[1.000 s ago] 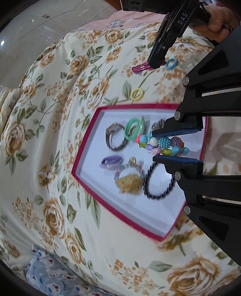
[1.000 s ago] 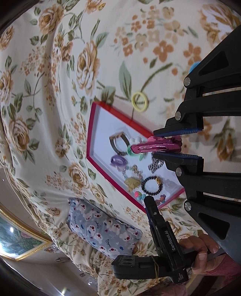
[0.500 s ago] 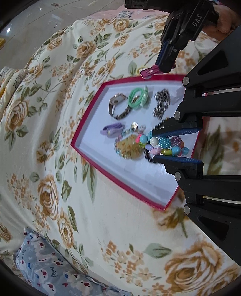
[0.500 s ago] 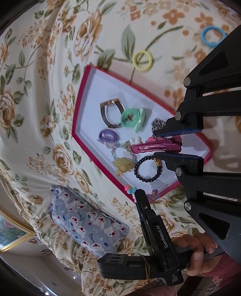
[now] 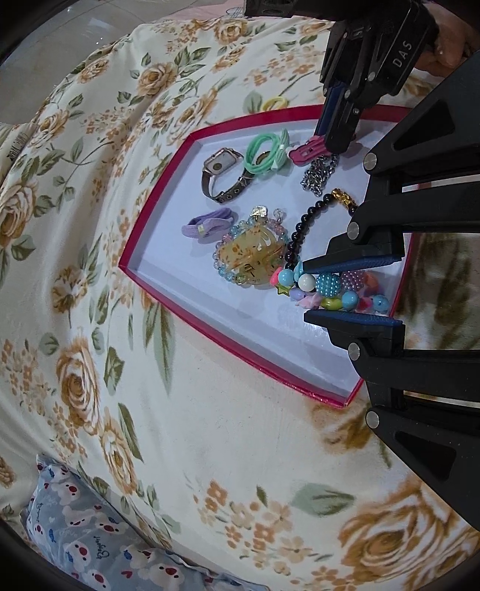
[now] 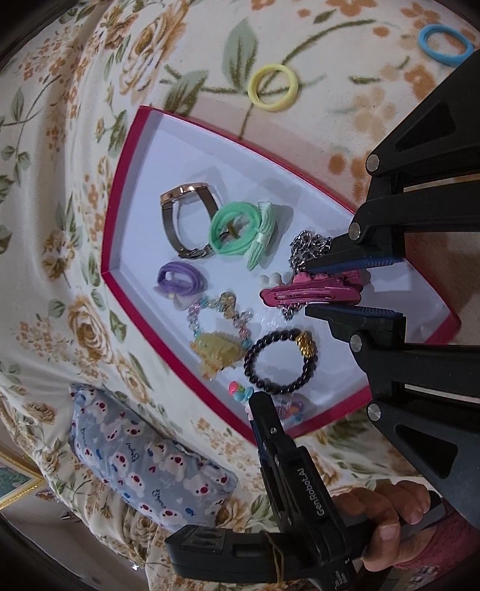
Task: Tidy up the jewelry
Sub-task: 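Carry the pink clip and pastel bracelet into the box and open both tools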
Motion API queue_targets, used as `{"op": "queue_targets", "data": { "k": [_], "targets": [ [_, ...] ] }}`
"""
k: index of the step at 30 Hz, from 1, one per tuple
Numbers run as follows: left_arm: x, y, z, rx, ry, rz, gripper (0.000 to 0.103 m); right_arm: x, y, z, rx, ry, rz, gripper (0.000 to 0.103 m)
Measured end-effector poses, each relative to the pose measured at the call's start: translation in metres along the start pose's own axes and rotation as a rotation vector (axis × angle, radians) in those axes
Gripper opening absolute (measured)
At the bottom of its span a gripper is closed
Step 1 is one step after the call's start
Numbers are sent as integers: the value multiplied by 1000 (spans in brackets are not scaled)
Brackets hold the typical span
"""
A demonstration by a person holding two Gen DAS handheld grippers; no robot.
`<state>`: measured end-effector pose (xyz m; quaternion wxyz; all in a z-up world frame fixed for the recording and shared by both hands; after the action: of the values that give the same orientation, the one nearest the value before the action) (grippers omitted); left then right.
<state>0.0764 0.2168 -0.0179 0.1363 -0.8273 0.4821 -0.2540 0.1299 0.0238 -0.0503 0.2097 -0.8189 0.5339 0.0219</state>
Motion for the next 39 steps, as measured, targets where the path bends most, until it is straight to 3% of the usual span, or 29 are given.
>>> {"op": "queue_targets", "data": {
  "k": [13,23,32,36,39],
  "targets": [
    [3,0,10,-12,-16,13,19,-9,-6,9,-32,43,-86,17],
    [1,0,8,-6,-8,-1,20,-9,-7,9,-32,30,-73,19],
    [-1,1,2,-2,2,-21,23,-6,-9,-3,7,14,-32,28],
    [-1,3,-2,2,1,-26,28,-4,-11,-14,41,18,-17,37],
    [-1,4,-6,9,5,-33,29,-3,-11,-20,61,16,-5,37]
  ]
}}
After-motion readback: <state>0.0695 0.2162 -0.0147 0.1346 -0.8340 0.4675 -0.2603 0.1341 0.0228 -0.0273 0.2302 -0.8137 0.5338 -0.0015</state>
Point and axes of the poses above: each gripper's, at about its wrist camera, not at the fingertips, and z roughly the way its jaws point, x to its right, y to its underside, the point moved 1 cm from there along z, roughly the way its jaws point, and after that the axes turned 11 degrees about -z, right-handed, at the moved point
